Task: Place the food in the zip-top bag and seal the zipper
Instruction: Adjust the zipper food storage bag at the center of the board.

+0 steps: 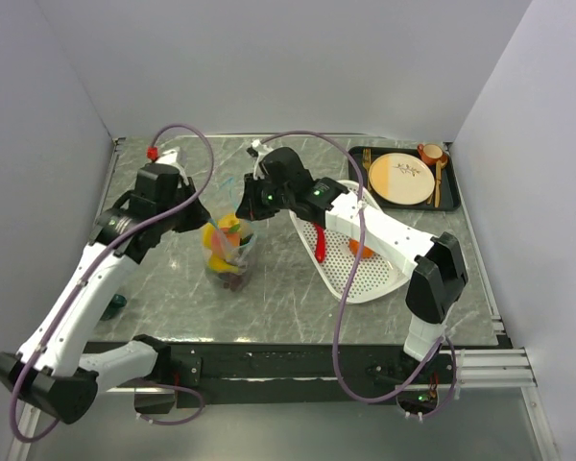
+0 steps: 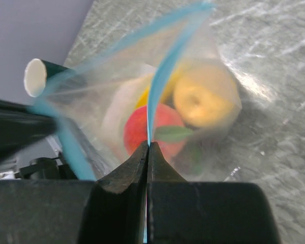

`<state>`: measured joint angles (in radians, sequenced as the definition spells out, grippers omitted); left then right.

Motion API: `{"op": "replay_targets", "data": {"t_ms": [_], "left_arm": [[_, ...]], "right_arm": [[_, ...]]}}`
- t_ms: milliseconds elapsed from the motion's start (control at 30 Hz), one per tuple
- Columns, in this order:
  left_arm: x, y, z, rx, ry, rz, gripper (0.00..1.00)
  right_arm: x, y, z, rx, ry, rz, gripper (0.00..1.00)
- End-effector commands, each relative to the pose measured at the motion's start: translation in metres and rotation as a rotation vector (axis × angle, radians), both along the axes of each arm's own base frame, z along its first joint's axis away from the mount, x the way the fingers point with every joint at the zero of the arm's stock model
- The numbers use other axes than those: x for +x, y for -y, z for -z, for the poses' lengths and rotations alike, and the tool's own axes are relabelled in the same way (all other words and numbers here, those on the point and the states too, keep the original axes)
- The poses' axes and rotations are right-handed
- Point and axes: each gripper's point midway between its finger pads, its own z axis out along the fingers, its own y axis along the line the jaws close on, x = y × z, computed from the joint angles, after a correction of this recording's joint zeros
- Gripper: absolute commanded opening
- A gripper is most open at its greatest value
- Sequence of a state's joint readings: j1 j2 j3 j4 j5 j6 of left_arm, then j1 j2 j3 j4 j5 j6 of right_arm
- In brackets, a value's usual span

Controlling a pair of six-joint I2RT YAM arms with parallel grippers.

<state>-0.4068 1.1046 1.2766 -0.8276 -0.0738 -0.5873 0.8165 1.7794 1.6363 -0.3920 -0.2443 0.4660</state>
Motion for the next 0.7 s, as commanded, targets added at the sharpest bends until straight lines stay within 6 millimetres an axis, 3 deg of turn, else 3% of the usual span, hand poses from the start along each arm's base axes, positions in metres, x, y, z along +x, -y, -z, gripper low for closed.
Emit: {"op": "replay_targets", "data": {"t_ms": [0, 133, 200, 333, 467, 600, 667], "left_arm": [[0.004, 0.001, -0.045, -0.057, 0.146, 0.004, 0.01], [0.0, -0.004, -0.073, -0.08, 0.218, -0.017, 0.01], [-0.001, -0.012, -0.072, -0.049, 0.2, -0.048, 0.01], [-0.006, -0.022, -0.094, -0.036, 0.246, -0.075, 0.01], [0.0, -0.008, -0.068, -0.005, 0.155, 0.0, 0.01], [0.006, 0.013, -0.042, -0.048, 0.103, 0.076, 0.01], [0.008, 0.022, -0.027, -0.069, 0.079, 0.106, 0.01]], "right_arm": [[0.003, 0.018, 0.0, -0.071, 0.022, 0.062, 0.02], [-0.011, 0.018, 0.008, -0.027, -0.009, 0.036, 0.03], [-0.013, 0.015, 0.01, -0.007, -0.031, 0.027, 0.03], [-0.018, 0.002, 0.007, 0.059, -0.055, 0.005, 0.04], [-0.013, 0.003, 0.02, 0.037, -0.093, 0.05, 0.04], [-0.011, 0.018, 0.045, -0.034, -0.11, 0.121, 0.07], [-0.01, 0.027, 0.055, -0.072, -0.108, 0.149, 0.14]]}}
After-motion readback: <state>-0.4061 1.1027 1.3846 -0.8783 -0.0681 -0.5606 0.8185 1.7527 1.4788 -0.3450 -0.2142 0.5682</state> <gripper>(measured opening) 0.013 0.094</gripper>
